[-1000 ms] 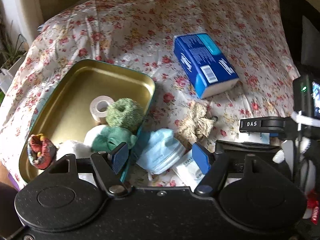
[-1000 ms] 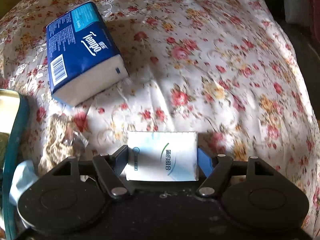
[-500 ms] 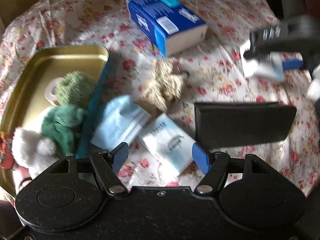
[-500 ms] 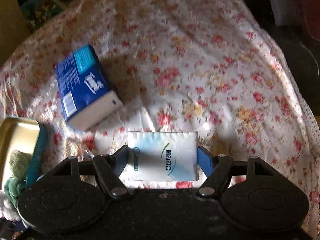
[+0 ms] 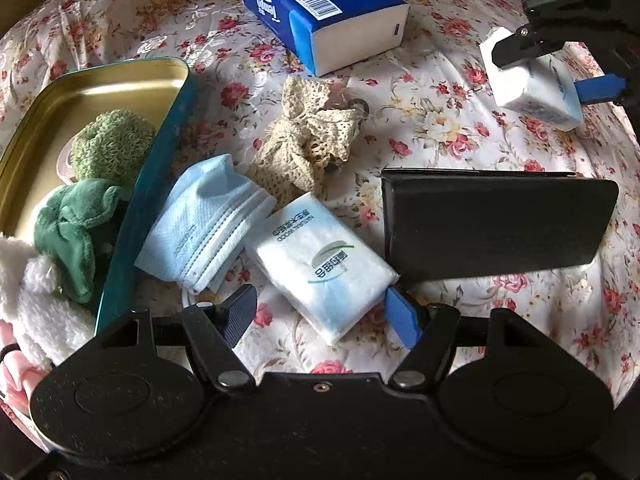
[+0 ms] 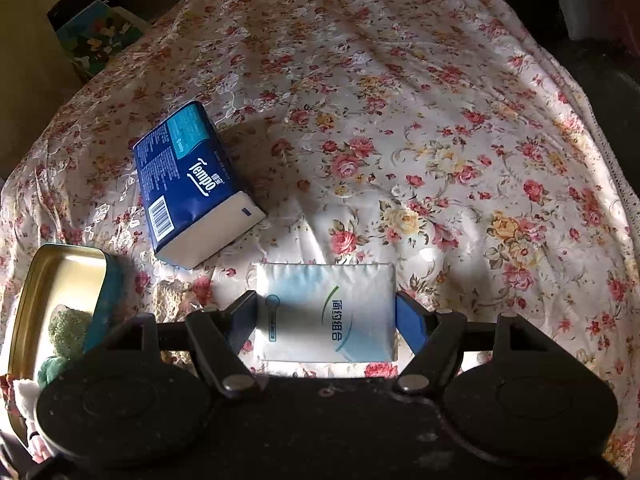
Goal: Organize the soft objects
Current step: 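Grasp the white tissue packet with the left tool while the right tool holds the white box, then drop the tissue packet into the tin with the left tool while the right tool drops the white box, then grasp the beige lace doily with the right tool while the left tool moves toward the blue mask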
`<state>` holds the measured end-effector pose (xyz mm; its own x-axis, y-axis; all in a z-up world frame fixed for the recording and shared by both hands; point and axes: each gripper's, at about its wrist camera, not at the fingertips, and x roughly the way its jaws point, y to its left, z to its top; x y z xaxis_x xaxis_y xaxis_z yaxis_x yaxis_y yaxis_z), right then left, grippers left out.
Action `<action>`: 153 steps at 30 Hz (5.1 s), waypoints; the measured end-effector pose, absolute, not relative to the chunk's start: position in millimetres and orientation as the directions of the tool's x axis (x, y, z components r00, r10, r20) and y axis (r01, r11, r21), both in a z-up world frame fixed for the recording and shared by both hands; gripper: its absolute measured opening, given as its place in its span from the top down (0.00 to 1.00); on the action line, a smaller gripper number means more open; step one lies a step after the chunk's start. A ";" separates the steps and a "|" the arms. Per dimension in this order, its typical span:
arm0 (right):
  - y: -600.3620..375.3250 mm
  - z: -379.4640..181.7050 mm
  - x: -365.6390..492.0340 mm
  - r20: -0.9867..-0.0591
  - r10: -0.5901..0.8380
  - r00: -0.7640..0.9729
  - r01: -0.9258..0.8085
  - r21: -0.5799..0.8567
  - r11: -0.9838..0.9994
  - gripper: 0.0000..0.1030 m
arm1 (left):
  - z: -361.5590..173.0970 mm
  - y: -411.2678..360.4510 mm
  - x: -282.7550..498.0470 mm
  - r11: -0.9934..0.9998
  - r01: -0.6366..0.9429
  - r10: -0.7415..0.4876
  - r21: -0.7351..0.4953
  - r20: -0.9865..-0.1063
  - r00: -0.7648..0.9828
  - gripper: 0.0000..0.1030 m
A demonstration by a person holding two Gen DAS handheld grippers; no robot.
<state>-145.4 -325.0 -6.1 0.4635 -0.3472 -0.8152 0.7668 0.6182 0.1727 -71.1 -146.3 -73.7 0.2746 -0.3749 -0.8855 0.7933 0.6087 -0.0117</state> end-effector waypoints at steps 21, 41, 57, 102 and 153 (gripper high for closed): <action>-320.1 -13.4 -139.8 -0.830 -0.350 0.435 0.762 0.132 0.634 0.30 | -83.1 -159.6 -56.9 0.688 0.725 -0.311 -0.026 -0.913 0.263 0.28; -316.8 -14.5 -137.5 -0.829 -0.347 0.439 0.741 0.115 0.661 0.30 | -82.4 -142.3 -58.5 0.722 0.692 -0.291 -0.030 -0.919 0.264 0.51; -312.1 -14.9 -133.4 -0.828 -0.347 0.440 0.727 0.102 0.679 0.30 | -82.5 -126.6 -82.6 0.687 0.726 -0.269 0.006 -0.927 0.263 0.38; -181.6 42.1 9.6 -0.736 -0.343 0.583 0.490 -0.019 0.872 0.30 | 38.1 -21.6 94.5 0.939 0.334 -0.270 -0.083 -0.778 0.567 0.40; -223.3 -17.6 -27.5 -0.845 -0.369 0.387 0.622 -0.056 0.781 0.23 | 61.4 -36.2 15.3 0.886 0.457 -0.368 -0.082 -0.724 0.583 0.09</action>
